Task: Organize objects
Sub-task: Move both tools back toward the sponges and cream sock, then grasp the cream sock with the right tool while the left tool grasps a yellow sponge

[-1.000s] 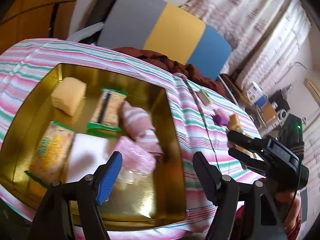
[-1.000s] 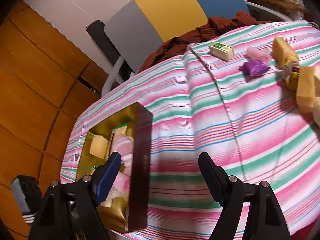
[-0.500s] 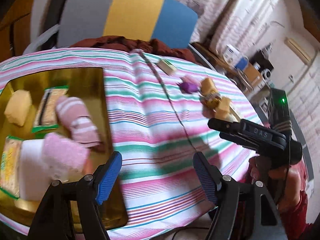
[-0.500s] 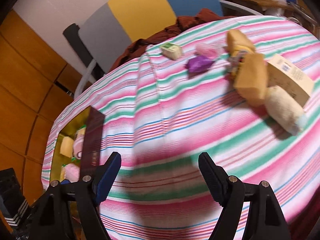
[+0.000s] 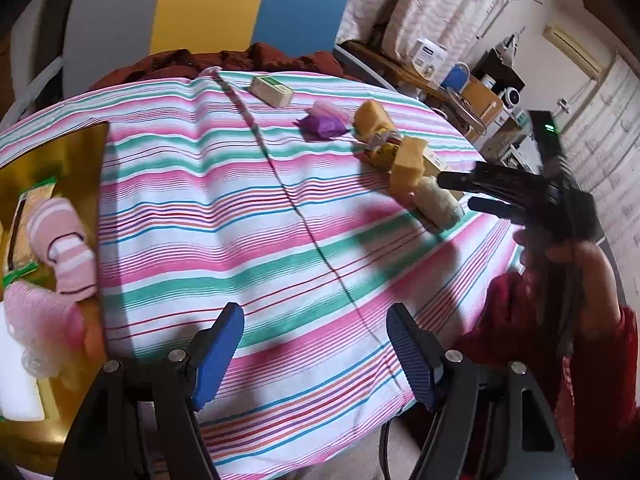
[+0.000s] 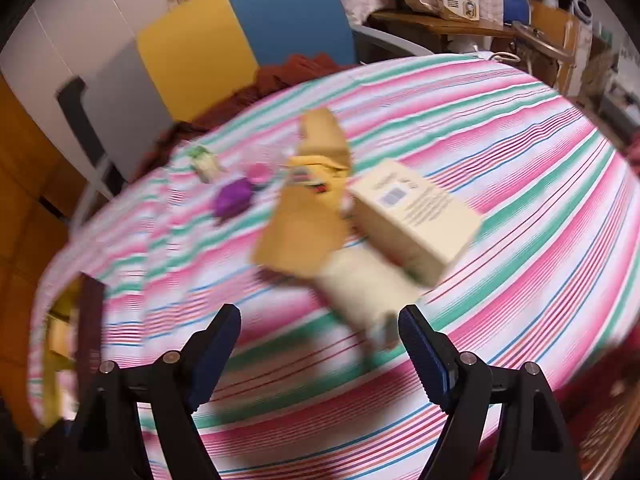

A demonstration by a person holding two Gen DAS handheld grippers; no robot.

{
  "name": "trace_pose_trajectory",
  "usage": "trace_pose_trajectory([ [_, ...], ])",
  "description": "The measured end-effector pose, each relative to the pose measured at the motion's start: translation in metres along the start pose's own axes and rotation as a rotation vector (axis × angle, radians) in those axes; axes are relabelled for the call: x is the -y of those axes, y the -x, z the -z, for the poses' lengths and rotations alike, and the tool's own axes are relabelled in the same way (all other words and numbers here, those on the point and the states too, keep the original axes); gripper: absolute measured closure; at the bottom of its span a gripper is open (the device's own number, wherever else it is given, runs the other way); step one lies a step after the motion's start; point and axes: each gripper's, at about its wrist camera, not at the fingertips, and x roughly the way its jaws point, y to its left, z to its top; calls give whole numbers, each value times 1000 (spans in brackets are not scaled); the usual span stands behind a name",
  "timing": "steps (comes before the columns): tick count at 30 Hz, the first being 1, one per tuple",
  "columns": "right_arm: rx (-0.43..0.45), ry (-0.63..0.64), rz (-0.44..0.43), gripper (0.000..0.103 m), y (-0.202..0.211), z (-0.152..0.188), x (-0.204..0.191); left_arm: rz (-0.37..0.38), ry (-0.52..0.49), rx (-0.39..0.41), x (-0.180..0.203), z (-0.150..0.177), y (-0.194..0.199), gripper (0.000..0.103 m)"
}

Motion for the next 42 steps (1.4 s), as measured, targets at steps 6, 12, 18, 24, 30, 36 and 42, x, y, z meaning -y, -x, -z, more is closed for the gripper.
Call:
trace_pose_trajectory([
  [6, -92, -19, 1, 24, -35, -6, 20, -9, -37, -15, 12, -3, -6, 28],
  [12, -83, -52, 13, 37, -50, -5, 34, -14, -31, -37, 16, -11, -19, 28],
  [18, -41, -66, 8, 40, -40, -4, 37, -1, -38, -44, 29, -34, -39, 28],
  [24, 11, -119, 18, 40, -26, -5, 49, 17, -57, -64, 52, -64, -71, 28],
  [30, -2, -192, 32, 40, -32, -8, 61, 48, -59, -65, 76, -93, -98, 28],
  [36, -14, -206, 54, 40, -34, -7, 66, 80, -67, -91, 99, -121, -131, 28],
  [42, -11, -243, 48, 40, -33, -6, 77, 53, -48, -90, 98, -136, -159, 34],
])
